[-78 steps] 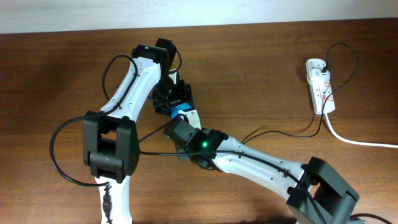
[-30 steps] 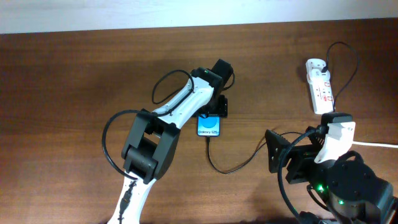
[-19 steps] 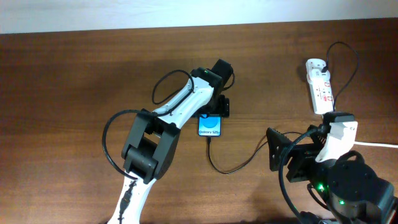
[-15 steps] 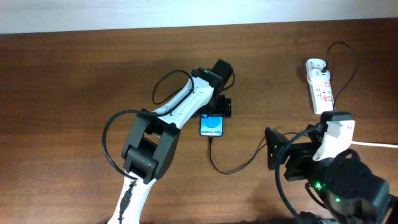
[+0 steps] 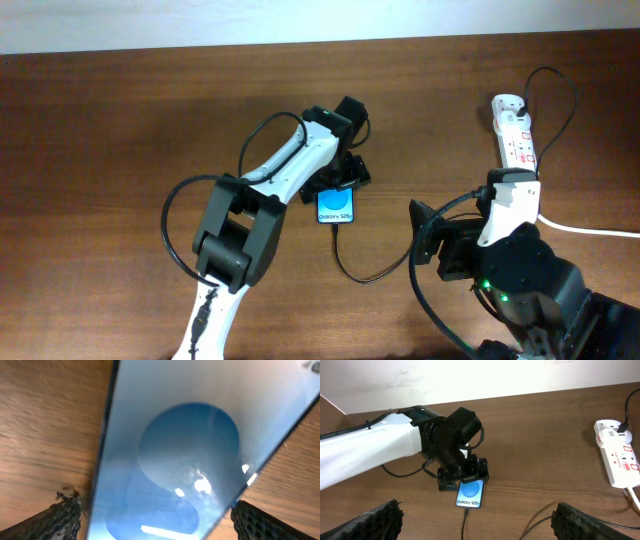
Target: Plug charger to phone and switch on socket
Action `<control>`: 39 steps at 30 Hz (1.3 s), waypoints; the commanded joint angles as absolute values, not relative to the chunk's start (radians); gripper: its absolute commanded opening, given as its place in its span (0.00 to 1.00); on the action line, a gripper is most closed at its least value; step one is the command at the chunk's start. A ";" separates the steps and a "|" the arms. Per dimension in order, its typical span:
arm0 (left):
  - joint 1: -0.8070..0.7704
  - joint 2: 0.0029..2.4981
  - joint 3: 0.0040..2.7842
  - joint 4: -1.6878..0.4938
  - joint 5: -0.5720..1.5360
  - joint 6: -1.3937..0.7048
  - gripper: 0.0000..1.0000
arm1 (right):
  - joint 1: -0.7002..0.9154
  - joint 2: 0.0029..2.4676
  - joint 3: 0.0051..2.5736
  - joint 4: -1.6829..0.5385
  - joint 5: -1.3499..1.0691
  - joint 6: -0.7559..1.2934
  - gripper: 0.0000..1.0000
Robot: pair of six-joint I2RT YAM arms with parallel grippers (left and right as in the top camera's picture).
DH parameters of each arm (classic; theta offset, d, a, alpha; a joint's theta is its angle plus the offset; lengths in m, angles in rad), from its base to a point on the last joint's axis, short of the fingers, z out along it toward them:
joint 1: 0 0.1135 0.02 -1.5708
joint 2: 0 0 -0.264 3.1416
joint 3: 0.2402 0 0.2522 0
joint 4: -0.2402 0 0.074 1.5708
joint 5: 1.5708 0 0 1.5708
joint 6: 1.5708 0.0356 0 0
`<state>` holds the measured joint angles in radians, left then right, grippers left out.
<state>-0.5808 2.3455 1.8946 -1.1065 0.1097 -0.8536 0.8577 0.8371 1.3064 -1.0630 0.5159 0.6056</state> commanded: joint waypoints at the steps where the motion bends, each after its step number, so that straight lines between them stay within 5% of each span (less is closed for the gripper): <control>1: -0.542 2.356 1.904 -1.104 0.274 -0.874 0.99 | 0.855 0.838 1.314 -1.060 0.536 0.610 0.99; 5: -0.529 2.356 1.912 -1.105 0.252 -0.680 0.99 | 0.855 0.838 1.315 -1.060 0.536 0.610 0.99; 11: -0.496 2.333 2.218 -1.378 -0.114 -0.490 0.99 | 0.855 0.838 1.315 -1.129 0.677 0.611 0.97; 16: -0.490 2.135 2.325 -1.321 -0.114 -0.372 0.99 | 0.795 0.838 1.315 -1.228 0.771 0.749 0.45; 22: -0.512 1.823 2.307 -1.355 -0.264 -0.352 0.93 | 0.410 0.838 1.315 -1.244 0.678 0.761 0.06; 31: -0.670 1.343 1.789 -1.353 -0.562 -0.459 0.94 | -0.258 1.051 1.320 -1.215 0.149 0.624 0.04; 39: -0.669 0.723 1.391 -1.269 -0.600 -0.482 0.99 | -0.452 1.442 1.369 -1.203 -0.314 0.554 0.04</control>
